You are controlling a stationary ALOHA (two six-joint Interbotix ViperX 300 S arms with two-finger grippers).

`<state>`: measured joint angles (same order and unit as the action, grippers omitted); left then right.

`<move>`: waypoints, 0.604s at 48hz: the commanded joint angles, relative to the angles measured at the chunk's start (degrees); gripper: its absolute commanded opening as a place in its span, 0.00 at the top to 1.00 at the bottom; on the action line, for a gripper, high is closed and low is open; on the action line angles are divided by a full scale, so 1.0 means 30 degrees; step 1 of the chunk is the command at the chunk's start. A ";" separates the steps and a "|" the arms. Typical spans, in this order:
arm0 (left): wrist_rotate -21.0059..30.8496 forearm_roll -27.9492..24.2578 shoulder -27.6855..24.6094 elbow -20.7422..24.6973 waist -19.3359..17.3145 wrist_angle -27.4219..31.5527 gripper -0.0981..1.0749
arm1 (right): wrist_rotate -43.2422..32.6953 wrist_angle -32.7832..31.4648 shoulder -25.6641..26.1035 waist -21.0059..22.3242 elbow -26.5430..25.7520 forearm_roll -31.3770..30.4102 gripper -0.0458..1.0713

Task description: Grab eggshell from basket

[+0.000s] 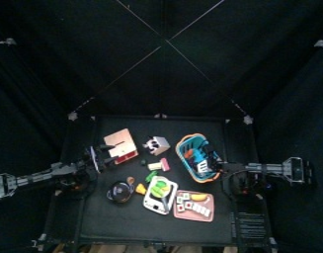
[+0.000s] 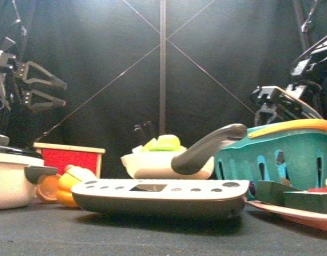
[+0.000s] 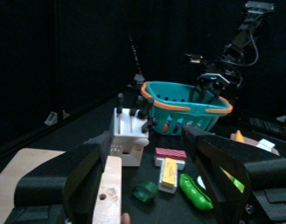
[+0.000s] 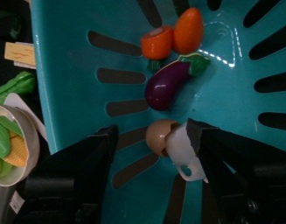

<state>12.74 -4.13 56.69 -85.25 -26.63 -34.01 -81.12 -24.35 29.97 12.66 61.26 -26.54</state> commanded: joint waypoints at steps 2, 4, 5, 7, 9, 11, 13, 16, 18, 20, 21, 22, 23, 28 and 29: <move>-0.0029 -0.0029 -0.0117 0.0527 -0.0117 0.0000 0.08 | 0.0059 0.0352 -0.0322 0.0029 -0.0117 0.0205 0.11; -0.0059 -0.0029 -0.0117 0.0527 -0.0117 0.0059 0.08 | 0.0059 0.0410 -0.0498 -0.0029 -0.0117 0.0352 0.11; -0.0059 -0.0029 -0.0117 0.0527 -0.0117 0.0088 0.08 | 0.0059 0.0439 -0.0615 -0.0059 -0.0146 0.0498 0.11; -0.0029 -0.0029 -0.0117 0.0527 -0.0117 0.0117 0.08 | 0.0059 0.0439 -0.0791 -0.0088 -0.0146 0.0703 0.11; -0.0029 -0.0029 -0.0117 0.0498 -0.0117 0.0146 0.08 | 0.0059 0.0439 -0.0967 -0.0117 -0.0146 0.0850 0.11; -0.0059 -0.0029 -0.0117 0.0527 -0.0117 0.0176 0.08 | 0.0059 0.0410 -0.1113 -0.0117 -0.0117 0.0938 0.11; -0.0059 -0.0029 -0.0117 0.0527 -0.0117 0.0205 0.08 | 0.0059 0.0439 -0.1260 -0.0117 -0.0088 0.0938 0.11; -0.0059 0.0000 -0.0117 0.0527 -0.0117 0.0205 0.08 | 0.0059 0.0469 -0.1406 -0.0117 -0.0088 0.0908 0.11; -0.0059 0.0000 -0.0117 0.0557 -0.0146 0.0205 0.08 | 0.0059 0.0527 -0.1523 -0.0117 -0.0117 0.0879 0.11; -0.0059 0.0000 -0.0117 0.0557 -0.0234 0.0205 0.08 | 0.0059 0.0586 -0.1641 -0.0117 -0.0117 0.0908 0.11; -0.0059 0.0000 -0.0117 0.0586 -0.0234 0.0205 0.08 | 0.0059 0.0615 -0.1699 -0.0117 -0.0117 0.0879 0.11; -0.0059 0.0000 -0.0117 0.0586 -0.0264 0.0205 0.08 | 0.0088 0.0645 -0.1758 -0.0117 -0.0117 0.0879 0.11; -0.0059 0.0000 -0.0117 0.0586 -0.0322 0.0205 0.08 | 0.0059 0.0674 -0.1816 -0.0117 -0.0117 0.0879 0.11; -0.0059 0.0000 -0.0117 0.0557 -0.0410 0.0205 0.08 | 0.0059 0.0791 -0.2080 -0.0117 -0.0088 0.0820 0.11; -0.0059 0.0000 -0.0117 0.0557 -0.0410 0.0205 0.08 | 0.0059 0.0820 -0.2109 -0.0117 -0.0117 0.0791 0.11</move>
<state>12.74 -4.13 56.60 -85.17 -27.60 -33.22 -81.04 -22.41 23.73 12.39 61.44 -23.91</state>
